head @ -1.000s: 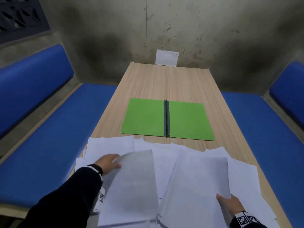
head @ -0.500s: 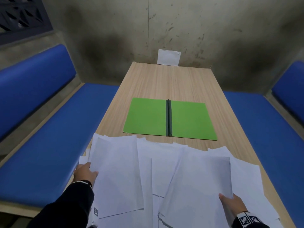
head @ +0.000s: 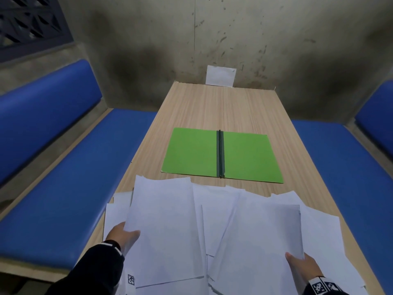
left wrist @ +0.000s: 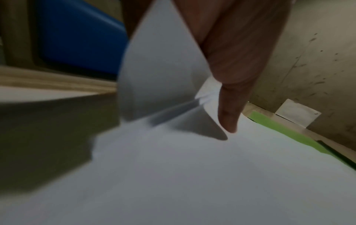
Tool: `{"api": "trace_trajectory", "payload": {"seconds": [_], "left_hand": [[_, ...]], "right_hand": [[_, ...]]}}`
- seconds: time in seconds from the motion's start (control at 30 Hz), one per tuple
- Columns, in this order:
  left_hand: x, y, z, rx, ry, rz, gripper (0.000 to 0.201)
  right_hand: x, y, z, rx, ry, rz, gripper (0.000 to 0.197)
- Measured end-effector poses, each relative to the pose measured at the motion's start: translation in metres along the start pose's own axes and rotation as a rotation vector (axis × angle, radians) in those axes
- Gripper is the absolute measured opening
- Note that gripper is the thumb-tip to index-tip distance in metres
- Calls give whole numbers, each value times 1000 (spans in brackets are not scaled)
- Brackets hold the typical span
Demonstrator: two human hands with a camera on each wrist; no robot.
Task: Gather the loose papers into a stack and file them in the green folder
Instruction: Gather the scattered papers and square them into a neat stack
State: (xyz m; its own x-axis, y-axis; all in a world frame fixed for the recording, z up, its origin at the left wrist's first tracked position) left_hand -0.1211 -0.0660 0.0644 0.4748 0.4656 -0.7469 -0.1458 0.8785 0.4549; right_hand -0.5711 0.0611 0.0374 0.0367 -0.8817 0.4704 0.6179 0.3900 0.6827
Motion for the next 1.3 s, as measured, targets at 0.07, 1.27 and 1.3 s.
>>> {"api": "trace_trajectory", "payload": {"seconds": [0.07,1.27,1.3], "left_hand": [[1,-2,-7,-8,14,-16,20],[-78,-5,100,-179,812,-435,16],[-78,-5,85,-129,801,-388,17]], "right_hand": [[1,1,-1,-2,10,-5,43],[16,24,3,22,7,74,36],[19,23,5,19,-4,87,33]]}}
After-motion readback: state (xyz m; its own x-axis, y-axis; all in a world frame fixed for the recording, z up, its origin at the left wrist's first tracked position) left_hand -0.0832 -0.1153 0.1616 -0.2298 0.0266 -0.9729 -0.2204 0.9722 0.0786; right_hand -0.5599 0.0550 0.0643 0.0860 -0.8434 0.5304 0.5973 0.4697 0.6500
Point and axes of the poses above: each hand's wrist, its own y-axis away from the middle knuckle, its own z-axis out of the back of the hand, x = y × z, the point moved 1 cm from there along -y, towards the middle knuckle, and after that the axes turned 10 degrees about -z, right-handed, at the moved point
